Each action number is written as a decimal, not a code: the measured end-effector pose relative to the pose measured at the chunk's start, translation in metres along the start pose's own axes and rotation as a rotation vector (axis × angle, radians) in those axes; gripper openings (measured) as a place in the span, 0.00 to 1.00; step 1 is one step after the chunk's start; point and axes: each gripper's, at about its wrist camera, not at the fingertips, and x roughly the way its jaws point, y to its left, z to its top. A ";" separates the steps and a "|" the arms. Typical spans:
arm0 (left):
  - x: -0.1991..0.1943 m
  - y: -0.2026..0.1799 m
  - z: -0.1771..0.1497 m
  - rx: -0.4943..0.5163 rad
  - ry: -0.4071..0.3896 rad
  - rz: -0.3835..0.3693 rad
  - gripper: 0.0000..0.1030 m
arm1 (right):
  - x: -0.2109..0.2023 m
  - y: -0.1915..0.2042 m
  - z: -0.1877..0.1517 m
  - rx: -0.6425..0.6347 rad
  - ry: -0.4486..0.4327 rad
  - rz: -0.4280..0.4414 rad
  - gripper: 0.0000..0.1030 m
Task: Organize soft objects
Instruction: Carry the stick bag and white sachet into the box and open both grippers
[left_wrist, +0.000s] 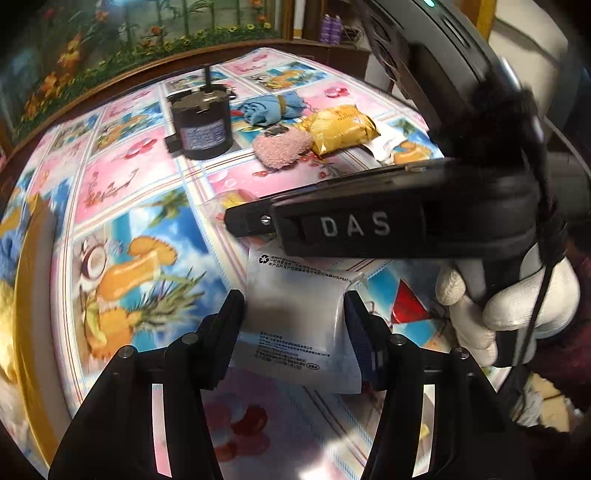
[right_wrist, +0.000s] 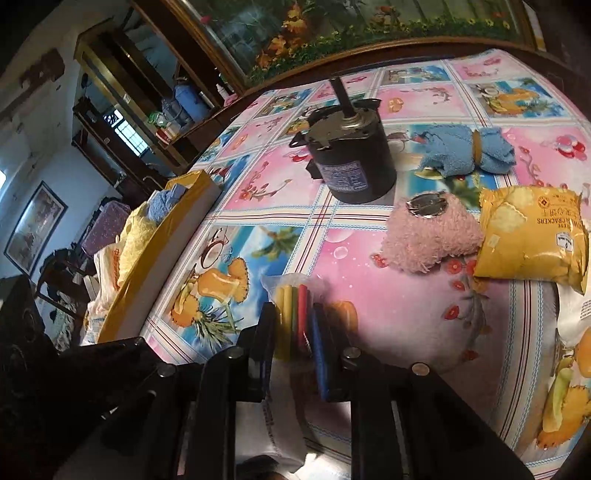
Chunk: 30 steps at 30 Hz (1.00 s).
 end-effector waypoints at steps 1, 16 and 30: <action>-0.008 0.005 -0.004 -0.034 -0.016 -0.012 0.53 | -0.001 0.005 -0.001 -0.023 -0.005 -0.013 0.16; -0.186 0.164 -0.108 -0.519 -0.290 0.235 0.54 | -0.007 0.122 0.027 -0.150 -0.001 0.169 0.16; -0.182 0.207 -0.131 -0.654 -0.302 0.433 0.60 | 0.084 0.237 0.012 -0.328 0.227 0.151 0.17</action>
